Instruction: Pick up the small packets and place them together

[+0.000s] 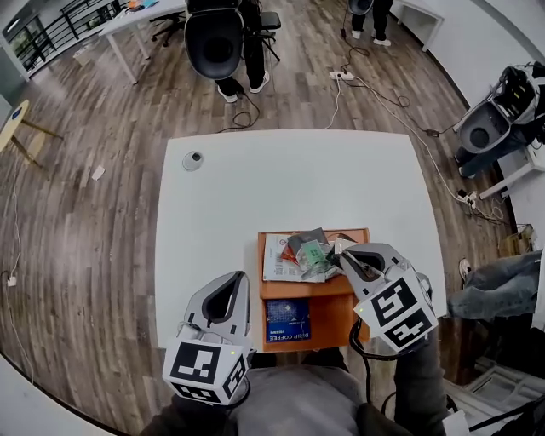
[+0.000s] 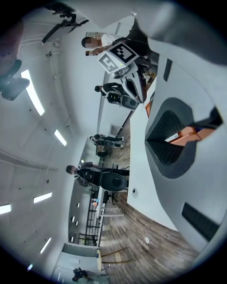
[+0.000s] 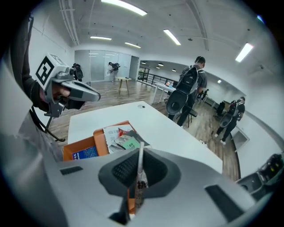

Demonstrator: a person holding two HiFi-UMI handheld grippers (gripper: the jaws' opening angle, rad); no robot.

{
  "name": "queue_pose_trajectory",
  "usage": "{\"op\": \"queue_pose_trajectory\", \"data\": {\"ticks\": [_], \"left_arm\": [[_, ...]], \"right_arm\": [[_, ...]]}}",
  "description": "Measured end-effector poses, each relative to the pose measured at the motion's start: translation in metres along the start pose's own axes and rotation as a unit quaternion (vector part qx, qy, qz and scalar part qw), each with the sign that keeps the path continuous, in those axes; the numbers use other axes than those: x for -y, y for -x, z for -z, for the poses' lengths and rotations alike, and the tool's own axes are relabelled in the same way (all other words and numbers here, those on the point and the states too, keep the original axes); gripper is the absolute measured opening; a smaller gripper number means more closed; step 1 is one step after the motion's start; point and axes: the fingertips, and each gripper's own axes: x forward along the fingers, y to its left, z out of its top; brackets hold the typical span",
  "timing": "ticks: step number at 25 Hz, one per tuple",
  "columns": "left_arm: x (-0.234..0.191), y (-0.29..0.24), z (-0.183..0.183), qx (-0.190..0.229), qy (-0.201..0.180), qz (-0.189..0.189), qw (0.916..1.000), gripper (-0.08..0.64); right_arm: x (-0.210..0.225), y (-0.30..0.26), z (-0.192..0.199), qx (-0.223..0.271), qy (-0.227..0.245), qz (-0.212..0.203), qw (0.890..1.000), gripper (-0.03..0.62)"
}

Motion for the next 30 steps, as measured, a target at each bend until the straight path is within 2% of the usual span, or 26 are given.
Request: {"op": "queue_pose_trajectory", "data": {"ticks": [7, 10, 13, 14, 16, 21, 30], "left_arm": [[-0.013, -0.009, 0.007, -0.021, 0.015, -0.019, 0.9995, -0.003], [-0.016, -0.012, 0.010, -0.025, 0.017, -0.020, 0.9993, -0.003], [-0.016, -0.015, 0.012, -0.028, 0.018, -0.017, 0.9993, -0.003], [-0.016, -0.016, 0.012, -0.029, 0.018, -0.016, 0.9993, -0.003], [-0.015, -0.018, 0.012, -0.029, 0.018, -0.013, 0.9993, -0.003], [-0.011, -0.019, 0.013, -0.031, 0.014, -0.005, 0.9994, -0.003], [-0.005, -0.011, 0.015, -0.026, 0.009, 0.005, 0.9996, -0.003]], "right_arm": [[-0.002, -0.028, 0.015, -0.029, -0.003, -0.026, 0.999, 0.011], [-0.005, -0.034, 0.018, -0.033, 0.000, -0.036, 0.999, 0.035], [-0.012, -0.037, 0.022, -0.037, 0.002, -0.051, 0.998, 0.101], [-0.013, -0.038, 0.022, -0.038, 0.002, -0.052, 0.998, 0.104], [-0.013, -0.038, 0.023, -0.038, 0.001, -0.051, 0.998, 0.104], [-0.016, -0.032, 0.019, -0.026, -0.006, -0.056, 0.998, 0.176], [-0.019, -0.019, 0.009, 0.003, -0.008, -0.032, 0.999, 0.221]]}}
